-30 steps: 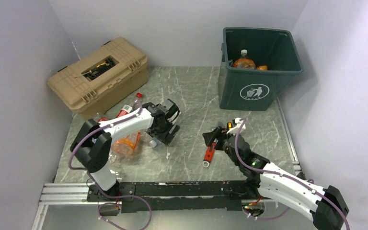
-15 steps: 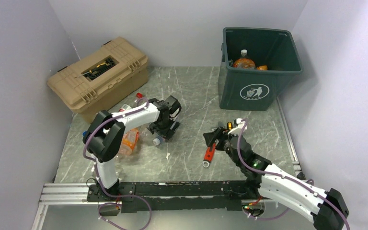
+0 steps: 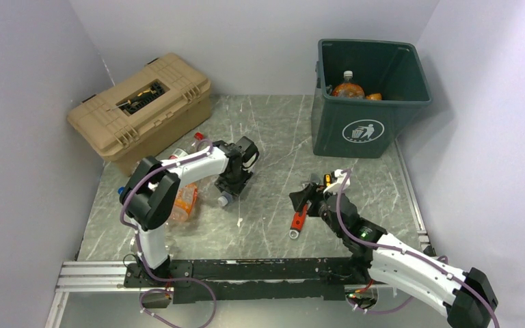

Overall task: Put the plastic bottles in the bin
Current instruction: Pick up the plastic bottle at the center of the board.

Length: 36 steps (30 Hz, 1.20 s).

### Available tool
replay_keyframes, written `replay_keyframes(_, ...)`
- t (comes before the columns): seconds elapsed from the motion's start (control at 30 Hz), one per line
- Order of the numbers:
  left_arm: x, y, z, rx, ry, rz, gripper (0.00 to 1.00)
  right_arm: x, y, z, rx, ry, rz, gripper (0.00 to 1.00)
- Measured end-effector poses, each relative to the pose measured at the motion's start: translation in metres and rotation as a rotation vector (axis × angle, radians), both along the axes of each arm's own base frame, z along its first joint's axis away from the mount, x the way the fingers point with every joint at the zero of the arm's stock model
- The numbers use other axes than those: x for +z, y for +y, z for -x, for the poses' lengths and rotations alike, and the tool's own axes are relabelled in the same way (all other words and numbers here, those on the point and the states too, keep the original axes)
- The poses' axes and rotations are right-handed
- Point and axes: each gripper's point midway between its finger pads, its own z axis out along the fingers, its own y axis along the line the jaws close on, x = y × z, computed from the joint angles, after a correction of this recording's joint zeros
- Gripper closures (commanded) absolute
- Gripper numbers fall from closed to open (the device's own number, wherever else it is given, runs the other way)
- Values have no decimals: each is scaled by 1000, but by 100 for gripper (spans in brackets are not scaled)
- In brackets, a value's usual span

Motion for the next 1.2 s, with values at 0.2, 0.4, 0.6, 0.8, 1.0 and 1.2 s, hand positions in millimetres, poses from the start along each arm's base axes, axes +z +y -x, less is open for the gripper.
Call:
replay_keyframes(0.2, 9, -3, -1, -17, -19, 29, 83, 21, 0, 3, 27, -16, 22, 22)
replay_keyframes(0.4, 73, -13, -1, -105, -204, 103, 98, 84, -8, 7, 46, -117, 8, 21)
replay_keyframes(0.6, 173, -27, 12, -402, -582, 307, 100, 160, -22, 20, 73, -232, 6, 19)
replay_keyframes(0.8, 191, -20, 45, -889, -916, 356, 100, 244, -26, 45, 167, -340, -60, 18)
replay_keyframes(1.0, 190, -46, 48, -1366, -1192, 153, 100, 254, 16, 50, 364, -282, -28, 17)
replay_keyframes(1.2, 200, -62, 47, -1660, -1328, -116, 100, 227, 52, 53, 547, -154, 42, 17)
